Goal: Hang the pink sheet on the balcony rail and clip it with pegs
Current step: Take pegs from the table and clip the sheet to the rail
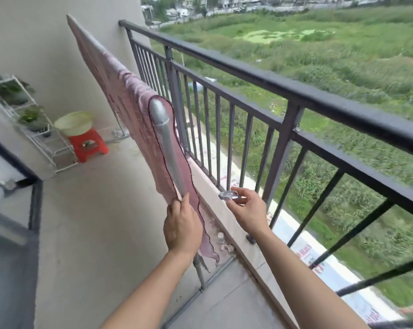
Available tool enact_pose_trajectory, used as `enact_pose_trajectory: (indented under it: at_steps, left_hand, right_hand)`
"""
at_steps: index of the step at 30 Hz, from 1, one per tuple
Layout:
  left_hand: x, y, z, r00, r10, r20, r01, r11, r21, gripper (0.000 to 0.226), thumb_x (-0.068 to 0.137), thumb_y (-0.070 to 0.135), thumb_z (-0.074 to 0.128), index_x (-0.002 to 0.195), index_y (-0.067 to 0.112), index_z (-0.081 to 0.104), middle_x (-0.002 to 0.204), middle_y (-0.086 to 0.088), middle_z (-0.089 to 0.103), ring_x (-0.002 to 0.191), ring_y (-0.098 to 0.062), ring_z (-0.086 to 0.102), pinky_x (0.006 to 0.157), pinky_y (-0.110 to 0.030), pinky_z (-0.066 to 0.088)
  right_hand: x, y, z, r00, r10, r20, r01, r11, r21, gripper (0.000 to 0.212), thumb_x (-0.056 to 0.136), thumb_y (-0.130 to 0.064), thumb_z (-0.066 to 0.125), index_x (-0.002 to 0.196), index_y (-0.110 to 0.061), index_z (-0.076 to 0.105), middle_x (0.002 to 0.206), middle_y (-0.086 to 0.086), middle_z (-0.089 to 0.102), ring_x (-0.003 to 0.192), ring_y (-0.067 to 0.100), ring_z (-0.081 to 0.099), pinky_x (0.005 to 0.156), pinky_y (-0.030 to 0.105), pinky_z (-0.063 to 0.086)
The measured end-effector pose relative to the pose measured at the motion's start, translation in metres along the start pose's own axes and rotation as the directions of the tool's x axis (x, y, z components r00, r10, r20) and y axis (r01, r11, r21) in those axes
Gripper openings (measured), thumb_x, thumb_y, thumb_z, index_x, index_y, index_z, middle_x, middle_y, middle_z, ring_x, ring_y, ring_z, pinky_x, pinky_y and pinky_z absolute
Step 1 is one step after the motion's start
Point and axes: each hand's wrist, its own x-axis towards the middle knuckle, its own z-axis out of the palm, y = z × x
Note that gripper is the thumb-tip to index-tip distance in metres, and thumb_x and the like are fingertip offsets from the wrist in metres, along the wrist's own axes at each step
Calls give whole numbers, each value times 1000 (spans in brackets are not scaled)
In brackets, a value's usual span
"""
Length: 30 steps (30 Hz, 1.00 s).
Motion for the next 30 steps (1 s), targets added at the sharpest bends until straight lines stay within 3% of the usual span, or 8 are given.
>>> enact_pose_trajectory:
  at_steps: [6,12,14,17,20,23,27,30]
  left_hand:
    - [7,34,1,968,-247,49,242,966,93,46,94,39,53,134,15,54,111,-11,55,96,-33,62,73,-39,49]
    - [-1,23,-4,975,-199,-96,205,977,52,19,89,32,63,99,17,57,94,-8,63,85,-35,63,63,-36,43]
    - [-8,14,5,957,-201,-210,186,979,-86,34,80,24,74,93,15,44,92,-11,56,87,-37,57,66,-41,45]
    - [-14,15,14,885,-352,-305,253,912,-322,66,70,30,85,110,9,38,118,-17,44,111,-36,44,89,-45,44]
    - [-6,31,21,786,-614,-75,495,698,-518,110,60,55,86,138,14,21,142,-11,31,131,-28,32,107,-44,35]
    - [15,43,24,660,-751,-2,643,566,-516,131,50,71,81,148,25,7,151,-11,28,136,-30,31,108,-50,34]
    - [36,50,28,600,-800,-25,705,543,-457,125,57,67,80,149,24,7,143,-14,38,129,-34,39,103,-54,37]
    - [37,42,30,611,-791,-25,718,567,-404,85,80,41,69,145,12,23,134,-14,50,120,-37,50,91,-50,45]
  right_hand:
    - [4,11,-11,993,-10,118,11,1000,-5,24,80,-24,76,103,-26,70,101,-2,70,71,-11,64,65,5,47]
    - [2,21,-22,984,-50,169,51,999,-3,24,81,-21,76,97,-35,65,102,-6,68,75,-4,66,77,18,55]
    - [4,20,-25,983,-39,177,40,999,2,23,81,-21,76,96,-35,65,98,-9,68,74,-8,64,69,6,47]
    - [7,21,-26,980,-13,200,11,1000,10,22,81,-24,76,101,-29,70,93,-15,68,74,-9,63,61,2,43]
    - [7,23,-26,974,-1,228,5,1000,-18,26,82,-27,76,107,-26,71,97,-17,65,80,-4,66,64,3,42]
    - [8,23,-26,969,-6,247,19,999,-51,31,82,-29,75,112,-24,70,103,-11,65,85,1,67,68,7,42]
    - [9,21,-24,964,-7,267,25,998,-64,34,81,-29,75,114,-21,71,109,-6,64,84,-2,66,72,16,48]
    - [10,18,-22,963,-7,271,38,993,-111,35,79,-35,77,112,-23,73,104,-5,63,79,-7,64,67,7,43]
